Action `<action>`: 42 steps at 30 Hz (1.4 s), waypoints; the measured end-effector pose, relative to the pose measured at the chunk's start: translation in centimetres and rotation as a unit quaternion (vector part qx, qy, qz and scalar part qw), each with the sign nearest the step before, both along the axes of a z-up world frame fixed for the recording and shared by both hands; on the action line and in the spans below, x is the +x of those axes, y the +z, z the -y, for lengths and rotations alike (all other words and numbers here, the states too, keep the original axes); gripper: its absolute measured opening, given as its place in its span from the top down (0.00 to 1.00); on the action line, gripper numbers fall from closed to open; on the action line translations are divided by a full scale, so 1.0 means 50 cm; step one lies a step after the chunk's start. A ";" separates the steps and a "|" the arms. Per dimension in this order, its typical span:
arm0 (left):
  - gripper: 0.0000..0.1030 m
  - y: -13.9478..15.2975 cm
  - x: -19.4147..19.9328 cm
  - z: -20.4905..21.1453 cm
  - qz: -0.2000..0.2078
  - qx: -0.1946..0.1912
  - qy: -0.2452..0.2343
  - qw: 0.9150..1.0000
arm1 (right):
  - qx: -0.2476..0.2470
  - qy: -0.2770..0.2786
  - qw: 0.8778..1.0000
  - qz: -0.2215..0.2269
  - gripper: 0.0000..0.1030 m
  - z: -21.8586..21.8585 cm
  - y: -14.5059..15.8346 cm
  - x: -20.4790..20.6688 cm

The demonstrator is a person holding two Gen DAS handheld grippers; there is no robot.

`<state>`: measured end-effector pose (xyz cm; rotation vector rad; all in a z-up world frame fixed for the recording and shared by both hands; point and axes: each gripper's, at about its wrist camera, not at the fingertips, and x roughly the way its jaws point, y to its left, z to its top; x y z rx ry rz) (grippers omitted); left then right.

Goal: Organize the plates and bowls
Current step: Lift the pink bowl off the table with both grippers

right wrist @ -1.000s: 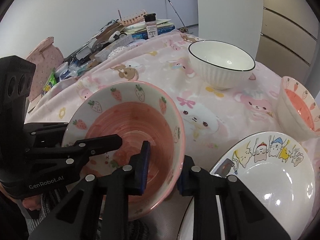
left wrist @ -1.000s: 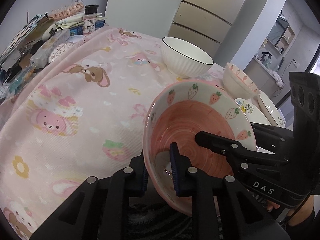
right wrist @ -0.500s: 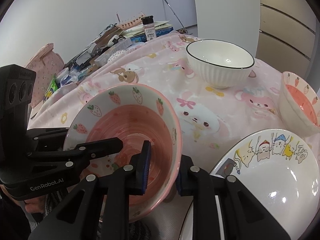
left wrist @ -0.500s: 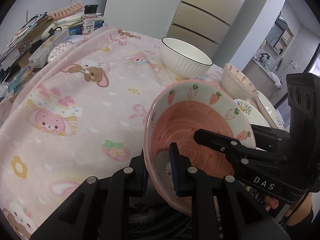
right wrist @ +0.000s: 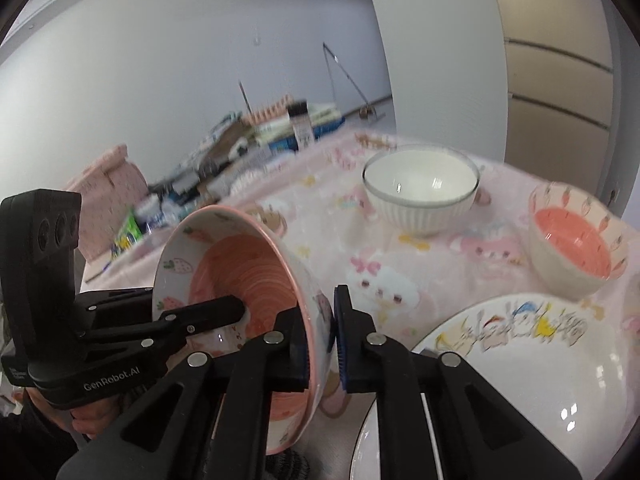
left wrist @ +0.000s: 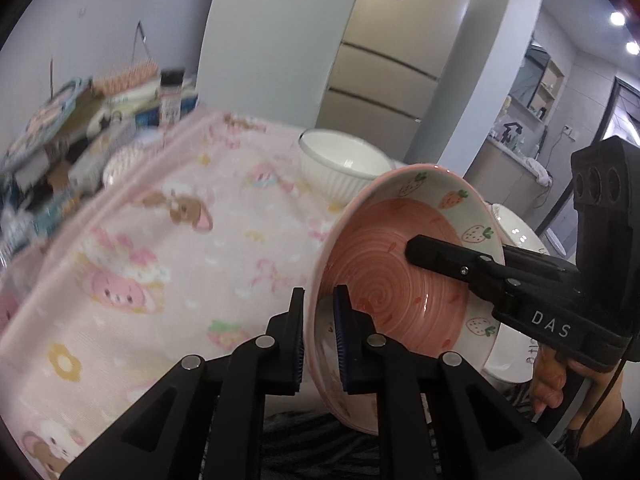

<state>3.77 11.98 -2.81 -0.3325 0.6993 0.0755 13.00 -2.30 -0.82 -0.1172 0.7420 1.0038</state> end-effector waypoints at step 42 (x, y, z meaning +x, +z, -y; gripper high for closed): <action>0.87 0.458 0.191 0.085 0.177 0.049 -0.069 0.981 | 0.133 -0.119 0.970 0.163 0.91 0.129 0.377 0.101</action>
